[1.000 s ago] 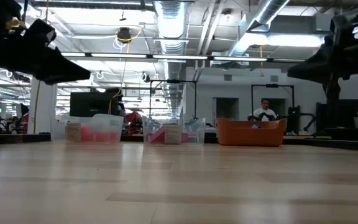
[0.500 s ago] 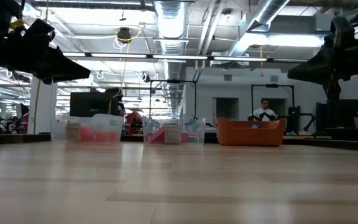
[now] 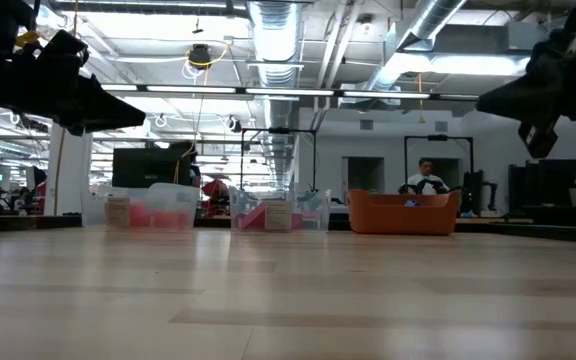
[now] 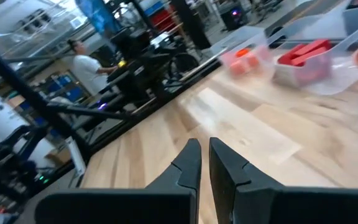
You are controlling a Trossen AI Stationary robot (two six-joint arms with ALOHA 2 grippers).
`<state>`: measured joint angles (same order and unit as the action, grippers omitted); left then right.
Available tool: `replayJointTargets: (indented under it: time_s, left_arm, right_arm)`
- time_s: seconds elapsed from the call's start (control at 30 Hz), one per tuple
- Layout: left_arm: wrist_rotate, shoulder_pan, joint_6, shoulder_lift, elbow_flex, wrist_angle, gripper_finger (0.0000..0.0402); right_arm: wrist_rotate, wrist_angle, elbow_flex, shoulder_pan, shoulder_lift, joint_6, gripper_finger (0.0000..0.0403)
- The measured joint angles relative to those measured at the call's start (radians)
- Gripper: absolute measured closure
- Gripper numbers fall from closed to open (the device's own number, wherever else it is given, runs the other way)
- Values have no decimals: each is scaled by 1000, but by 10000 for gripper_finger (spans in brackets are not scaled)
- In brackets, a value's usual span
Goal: Sort blocks
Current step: Return to Home Position
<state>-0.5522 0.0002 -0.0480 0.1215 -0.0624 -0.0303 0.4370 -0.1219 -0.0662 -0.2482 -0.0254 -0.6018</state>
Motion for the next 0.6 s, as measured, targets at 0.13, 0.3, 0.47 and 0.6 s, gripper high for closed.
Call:
replayJointTargets:
  time_s: [0.13, 0.3, 0.47, 0.6]
  left_arm:
    - [0, 0, 0, 0, 0, 0, 276]
    - [0, 0, -1, 0, 1, 0, 276]
    - [0, 0, -1, 0, 1, -1, 276]
    - [0, 0, -1, 0, 1, -1, 276]
  right_arm:
    - [0, 0, 0, -32, 0, 0, 362]
    - [0, 0, 1, -49, 0, 0, 362]
    - [0, -1, 1, -49, 0, 0, 362]
    - [1, -1, 1, -49, 0, 0, 362]
